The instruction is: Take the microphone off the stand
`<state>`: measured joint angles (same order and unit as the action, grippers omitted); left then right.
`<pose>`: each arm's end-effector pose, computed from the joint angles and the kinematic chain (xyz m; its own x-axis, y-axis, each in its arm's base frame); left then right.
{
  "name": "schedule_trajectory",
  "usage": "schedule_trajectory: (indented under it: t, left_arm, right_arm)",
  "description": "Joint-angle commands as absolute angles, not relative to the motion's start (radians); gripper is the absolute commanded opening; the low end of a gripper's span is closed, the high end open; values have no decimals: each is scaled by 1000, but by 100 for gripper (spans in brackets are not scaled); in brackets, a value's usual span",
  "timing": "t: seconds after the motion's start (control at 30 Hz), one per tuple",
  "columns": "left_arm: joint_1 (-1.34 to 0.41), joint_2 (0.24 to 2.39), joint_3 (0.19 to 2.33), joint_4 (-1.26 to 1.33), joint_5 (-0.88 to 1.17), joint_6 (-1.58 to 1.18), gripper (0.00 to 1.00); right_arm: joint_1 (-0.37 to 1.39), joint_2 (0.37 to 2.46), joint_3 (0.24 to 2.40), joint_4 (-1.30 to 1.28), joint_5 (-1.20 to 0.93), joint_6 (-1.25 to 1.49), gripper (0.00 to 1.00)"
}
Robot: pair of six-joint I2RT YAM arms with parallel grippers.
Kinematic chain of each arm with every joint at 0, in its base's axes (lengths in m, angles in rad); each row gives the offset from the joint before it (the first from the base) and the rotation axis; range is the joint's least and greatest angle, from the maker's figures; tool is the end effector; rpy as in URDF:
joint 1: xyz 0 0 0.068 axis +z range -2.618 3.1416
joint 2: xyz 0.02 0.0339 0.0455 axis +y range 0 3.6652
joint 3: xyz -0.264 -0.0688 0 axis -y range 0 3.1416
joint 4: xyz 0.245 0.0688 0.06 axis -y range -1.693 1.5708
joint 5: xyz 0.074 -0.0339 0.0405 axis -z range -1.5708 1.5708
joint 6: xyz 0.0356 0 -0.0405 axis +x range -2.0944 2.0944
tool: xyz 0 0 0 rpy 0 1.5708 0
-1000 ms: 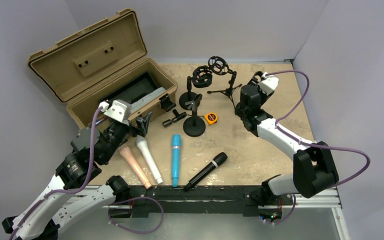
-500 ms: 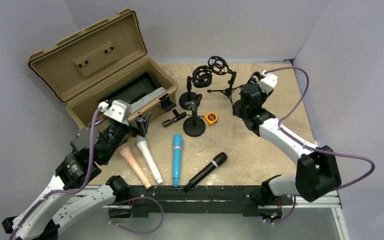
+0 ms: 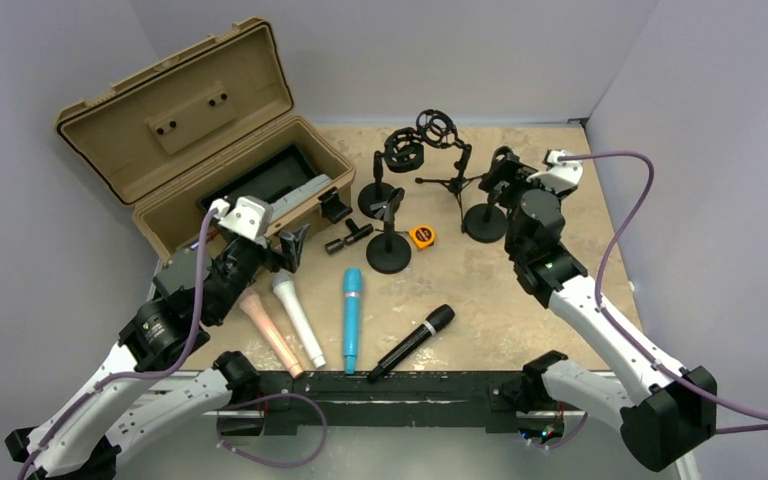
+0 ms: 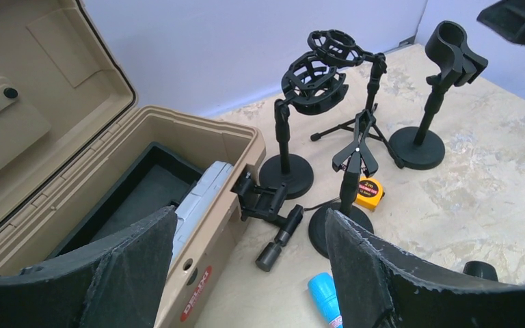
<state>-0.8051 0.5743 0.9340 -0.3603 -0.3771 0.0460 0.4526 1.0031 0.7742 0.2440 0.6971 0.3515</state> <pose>0.0882 -0.0728 0.3993 0.0187 0.0423 -0.9989 0.4146 0.9088 0.0462 0.2182 0.0807 0.3405 0.0961 0.3403 -0.9354 0.2225 0.9086 0.3534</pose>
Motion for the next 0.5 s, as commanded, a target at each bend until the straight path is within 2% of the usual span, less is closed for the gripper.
schedule_trajectory:
  t: [0.0, 0.13, 0.27, 0.47]
  left_arm:
    - [-801, 580, 938, -332, -413, 50, 78]
    - [-801, 558, 1010, -382, -444, 21, 78]
    - [-801, 503, 1077, -443, -460, -50, 79]
    - [-801, 413, 1164, -521, -498, -157, 84]
  right_arm:
    - [456, 967, 886, 188, 643, 324, 91]
    - [456, 877, 971, 159, 550, 273, 92]
    - [456, 759, 1028, 171, 428, 227, 98]
    - [455, 631, 1088, 163, 344, 195, 99]
